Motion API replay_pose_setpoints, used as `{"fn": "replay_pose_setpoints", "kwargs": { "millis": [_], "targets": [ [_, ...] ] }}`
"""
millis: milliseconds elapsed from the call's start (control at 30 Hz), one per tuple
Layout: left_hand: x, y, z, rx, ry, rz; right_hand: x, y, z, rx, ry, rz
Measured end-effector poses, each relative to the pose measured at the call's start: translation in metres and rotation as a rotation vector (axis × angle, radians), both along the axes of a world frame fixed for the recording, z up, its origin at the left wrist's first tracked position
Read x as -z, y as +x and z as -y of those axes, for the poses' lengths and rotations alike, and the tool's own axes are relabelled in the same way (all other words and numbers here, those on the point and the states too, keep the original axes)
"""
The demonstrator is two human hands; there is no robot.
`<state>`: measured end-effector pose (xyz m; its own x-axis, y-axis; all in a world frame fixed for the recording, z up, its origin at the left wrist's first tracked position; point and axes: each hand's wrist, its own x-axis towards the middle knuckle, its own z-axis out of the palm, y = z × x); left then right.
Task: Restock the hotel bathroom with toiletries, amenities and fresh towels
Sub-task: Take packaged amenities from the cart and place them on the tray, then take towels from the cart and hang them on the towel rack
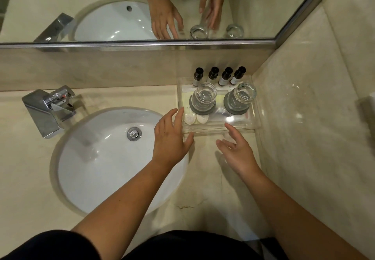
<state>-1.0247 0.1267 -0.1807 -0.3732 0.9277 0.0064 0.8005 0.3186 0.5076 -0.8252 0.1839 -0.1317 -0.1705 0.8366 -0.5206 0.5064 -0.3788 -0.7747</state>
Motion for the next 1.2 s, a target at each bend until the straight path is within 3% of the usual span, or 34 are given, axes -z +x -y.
{"fn": "replay_pose_setpoints", "kwargs": {
  "millis": [167, 433, 633, 900, 1200],
  "targets": [
    [-0.011, -0.003, 0.027, 0.034, -0.046, 0.096, -0.01, 0.011, 0.028, -0.109, 0.164, 0.157],
    [-0.039, 0.013, 0.072, 0.288, -0.014, -0.021, -0.034, 0.024, 0.083, -0.309, 0.438, 0.493],
    [-0.05, 0.027, 0.104, 0.467, -0.035, -0.05, -0.053, 0.033, 0.144, -0.314, 0.438, 0.675],
    [-0.087, 0.064, 0.124, 0.63, 0.029, -0.071, -0.085, 0.066, 0.207, -0.166, 0.461, 0.76],
    [-0.109, 0.141, 0.17, 0.719, 0.029, -0.092, -0.094, 0.127, 0.276, -0.09, 0.531, 0.726]
  ]
}}
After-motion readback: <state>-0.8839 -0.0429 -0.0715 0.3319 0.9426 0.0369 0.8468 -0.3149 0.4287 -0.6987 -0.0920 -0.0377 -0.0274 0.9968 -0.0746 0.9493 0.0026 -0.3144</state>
